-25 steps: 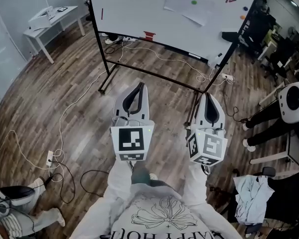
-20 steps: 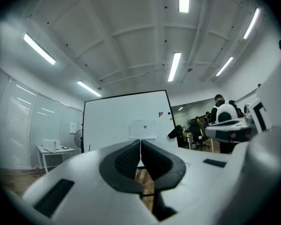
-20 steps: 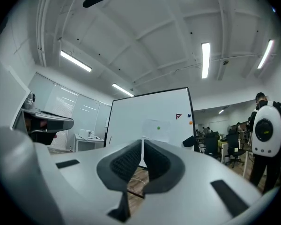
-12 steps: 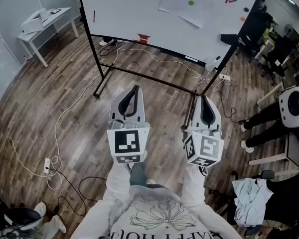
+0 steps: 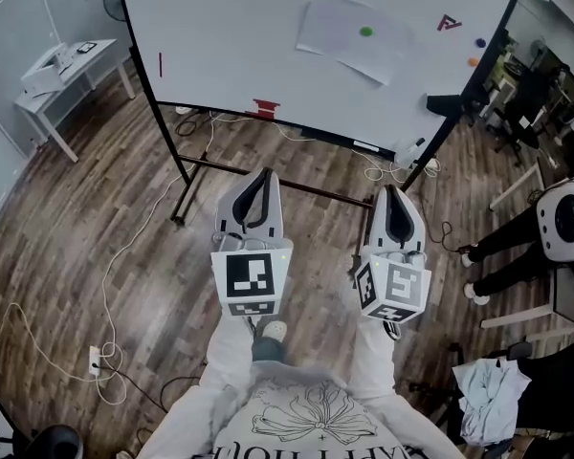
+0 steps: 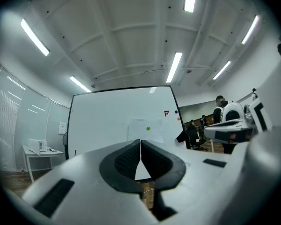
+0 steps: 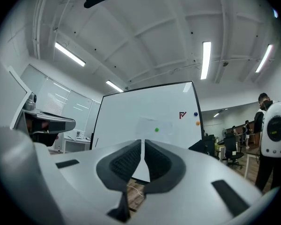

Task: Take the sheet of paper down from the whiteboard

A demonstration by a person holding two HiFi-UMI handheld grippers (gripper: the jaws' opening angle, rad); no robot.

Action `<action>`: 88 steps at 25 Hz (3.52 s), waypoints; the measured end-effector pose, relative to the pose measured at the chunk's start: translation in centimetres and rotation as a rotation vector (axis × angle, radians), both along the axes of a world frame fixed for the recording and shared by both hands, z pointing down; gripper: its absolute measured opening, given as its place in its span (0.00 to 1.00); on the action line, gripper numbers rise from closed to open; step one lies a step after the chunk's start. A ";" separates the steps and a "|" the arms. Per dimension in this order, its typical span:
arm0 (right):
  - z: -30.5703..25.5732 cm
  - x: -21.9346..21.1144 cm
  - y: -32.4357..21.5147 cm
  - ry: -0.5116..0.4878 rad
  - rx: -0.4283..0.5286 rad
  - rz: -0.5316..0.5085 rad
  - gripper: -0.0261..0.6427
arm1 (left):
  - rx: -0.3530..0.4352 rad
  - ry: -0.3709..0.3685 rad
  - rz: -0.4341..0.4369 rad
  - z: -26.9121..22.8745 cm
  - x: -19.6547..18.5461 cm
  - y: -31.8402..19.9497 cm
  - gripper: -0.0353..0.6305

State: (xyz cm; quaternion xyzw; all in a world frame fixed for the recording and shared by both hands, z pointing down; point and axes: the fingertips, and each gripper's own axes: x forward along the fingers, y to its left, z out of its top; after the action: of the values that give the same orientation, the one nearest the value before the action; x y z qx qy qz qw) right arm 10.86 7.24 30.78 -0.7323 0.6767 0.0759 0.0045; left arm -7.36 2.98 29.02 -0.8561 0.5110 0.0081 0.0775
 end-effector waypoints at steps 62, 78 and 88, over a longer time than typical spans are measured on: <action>-2.1 14.3 -43.1 0.105 0.021 0.016 0.17 | -0.005 0.132 0.021 -3.1 13.5 -45.0 0.07; -5.2 13.5 -46.0 0.152 0.059 0.111 0.24 | 0.057 0.057 0.277 -6.2 17.0 -48.7 0.24; -6.3 14.0 -47.7 0.171 0.065 0.123 0.28 | 0.061 0.033 0.342 -6.9 19.1 -49.3 0.24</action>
State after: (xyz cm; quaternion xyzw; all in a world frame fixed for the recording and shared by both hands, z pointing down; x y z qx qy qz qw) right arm 24.85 -40.42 24.48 -0.7628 0.6256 0.1602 -0.0339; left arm 11.73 -46.29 22.12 -0.9275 0.3586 0.0506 0.0926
